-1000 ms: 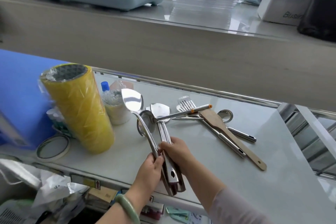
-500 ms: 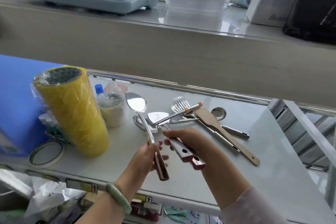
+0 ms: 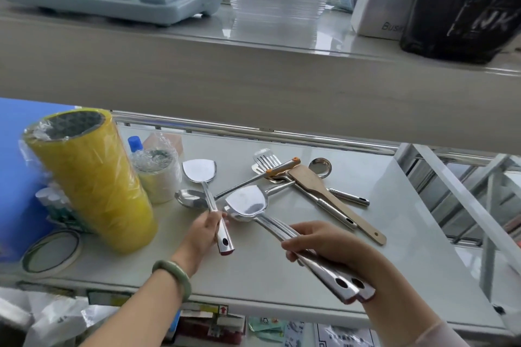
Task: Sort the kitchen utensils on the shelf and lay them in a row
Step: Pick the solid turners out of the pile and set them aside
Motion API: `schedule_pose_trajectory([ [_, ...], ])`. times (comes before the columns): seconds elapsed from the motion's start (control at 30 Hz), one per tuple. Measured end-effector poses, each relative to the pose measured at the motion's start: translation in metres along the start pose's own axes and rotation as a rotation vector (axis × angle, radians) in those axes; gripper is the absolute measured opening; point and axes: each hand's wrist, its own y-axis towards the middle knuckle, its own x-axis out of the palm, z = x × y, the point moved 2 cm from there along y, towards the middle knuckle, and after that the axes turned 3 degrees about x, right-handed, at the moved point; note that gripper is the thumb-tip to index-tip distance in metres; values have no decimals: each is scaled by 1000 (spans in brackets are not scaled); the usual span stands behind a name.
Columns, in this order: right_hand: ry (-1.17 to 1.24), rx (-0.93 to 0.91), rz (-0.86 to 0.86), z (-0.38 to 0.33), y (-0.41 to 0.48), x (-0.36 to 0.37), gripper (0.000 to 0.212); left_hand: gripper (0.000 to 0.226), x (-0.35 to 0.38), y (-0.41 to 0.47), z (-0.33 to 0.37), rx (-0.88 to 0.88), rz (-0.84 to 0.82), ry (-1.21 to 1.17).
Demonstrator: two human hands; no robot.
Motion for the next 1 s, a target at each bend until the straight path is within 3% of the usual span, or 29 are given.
schedule_pose_trajectory([
  [0.2,159,-122,-21,22,-21,-14,20,26,14,-12,-7,81,-51,167],
  [0.33,207,-173,83,39,-24,-18,27,57,37,-30,-2,195,-158,296],
  [0.4,234,-192,136,47,-25,-18,37,49,50,-38,-1,233,-222,312],
  [0.63,363,-222,227,59,-29,-25,41,27,89,-54,-1,287,-419,386],
  [0.77,374,-243,299,65,-40,-33,31,19,110,-61,0,330,-461,382],
  [0.93,411,-250,355,80,-62,-50,29,28,147,-69,-7,239,-540,302],
  [1.0,429,-255,377,86,-68,-60,32,18,164,-70,-9,213,-592,268],
])
